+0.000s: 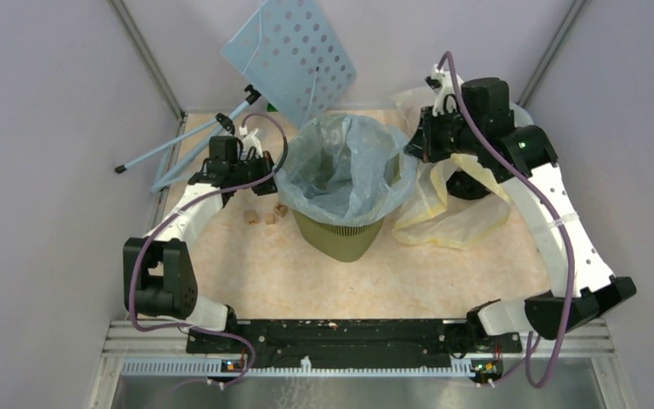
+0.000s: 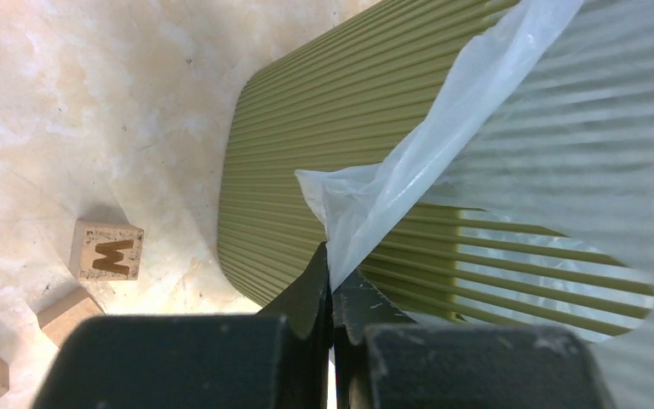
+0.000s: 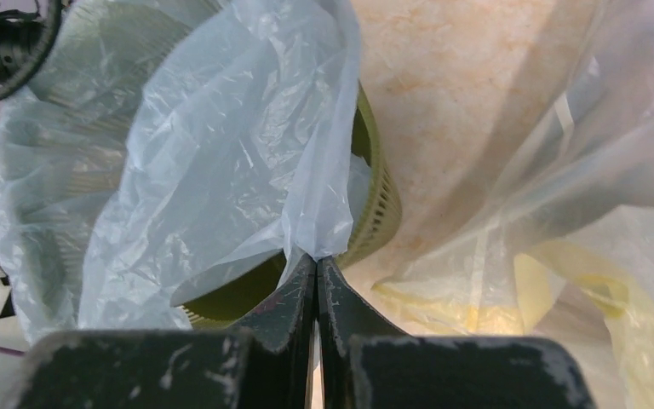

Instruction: Put the trash bags into the trash bin

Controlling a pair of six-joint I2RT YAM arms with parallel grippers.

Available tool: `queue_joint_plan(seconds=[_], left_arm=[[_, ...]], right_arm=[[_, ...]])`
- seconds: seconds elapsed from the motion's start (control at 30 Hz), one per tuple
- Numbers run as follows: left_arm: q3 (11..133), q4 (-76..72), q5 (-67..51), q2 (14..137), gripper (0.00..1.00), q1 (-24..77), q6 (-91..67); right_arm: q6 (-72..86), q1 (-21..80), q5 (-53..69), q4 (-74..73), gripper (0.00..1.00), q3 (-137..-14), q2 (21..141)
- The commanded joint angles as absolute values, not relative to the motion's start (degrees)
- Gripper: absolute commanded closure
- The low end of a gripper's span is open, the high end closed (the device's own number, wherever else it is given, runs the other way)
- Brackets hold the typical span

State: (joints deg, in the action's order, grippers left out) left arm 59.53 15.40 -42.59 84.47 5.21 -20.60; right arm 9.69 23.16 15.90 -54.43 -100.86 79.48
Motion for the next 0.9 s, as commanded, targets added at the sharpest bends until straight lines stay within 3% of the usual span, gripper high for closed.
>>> queue_joint_plan(seconds=[0.0,0.43,0.87], left_arm=[[57.8,13.3,-42.6,83.3,1.00,4.8,-19.6],[56.5,12.0,-43.3,84.4,1.00,4.9,-20.0],[54.3,9.7,-44.1,84.1,1.00,5.0,-21.4]], right_arm=[[10.4,20.7,13.2,-52.0,1.00,-95.1,75.6],[12.8,16.3,16.5,-42.0,0.96,-79.2,74.5],[22.1,16.4,20.2,-22.1,0.96,-58.2,72.5]])
